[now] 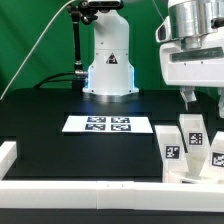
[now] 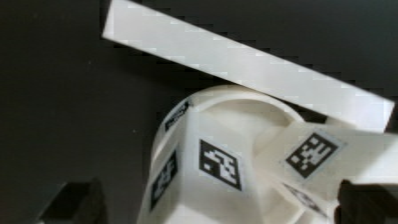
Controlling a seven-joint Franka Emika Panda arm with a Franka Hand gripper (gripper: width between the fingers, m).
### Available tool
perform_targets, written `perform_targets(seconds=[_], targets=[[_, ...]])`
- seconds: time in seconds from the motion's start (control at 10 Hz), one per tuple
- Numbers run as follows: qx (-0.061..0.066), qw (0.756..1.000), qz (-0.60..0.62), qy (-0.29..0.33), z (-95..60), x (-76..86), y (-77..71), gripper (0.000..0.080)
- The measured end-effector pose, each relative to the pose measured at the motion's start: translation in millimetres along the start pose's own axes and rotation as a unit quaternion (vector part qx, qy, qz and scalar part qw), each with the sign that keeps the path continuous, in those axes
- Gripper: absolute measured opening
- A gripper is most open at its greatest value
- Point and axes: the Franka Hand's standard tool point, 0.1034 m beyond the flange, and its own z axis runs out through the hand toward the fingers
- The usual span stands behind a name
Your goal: Assemble stool
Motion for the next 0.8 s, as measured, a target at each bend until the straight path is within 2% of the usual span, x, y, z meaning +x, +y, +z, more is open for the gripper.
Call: perform_targets(seconds=[0.2, 0.3, 0.4, 0.6, 0.8], targets=[[-0.018, 0.990, -0.137, -0.001, -4.4, 2.7, -2.3, 0.0649], [-0.034, 0.979, -0.199, -0.005, -7.8, 0.6, -6.0, 0.0649], [-0.036, 0.968, -0.247, -0.003, -9.5, 0.4, -10.0, 0.0649], [-0.037, 0.953, -0.301, -0.004, -8.8, 2.3, -8.3, 0.0649], [-0.039, 0.922, -0.385, -0.004, -8.6, 3.7, -7.7, 0.0649]])
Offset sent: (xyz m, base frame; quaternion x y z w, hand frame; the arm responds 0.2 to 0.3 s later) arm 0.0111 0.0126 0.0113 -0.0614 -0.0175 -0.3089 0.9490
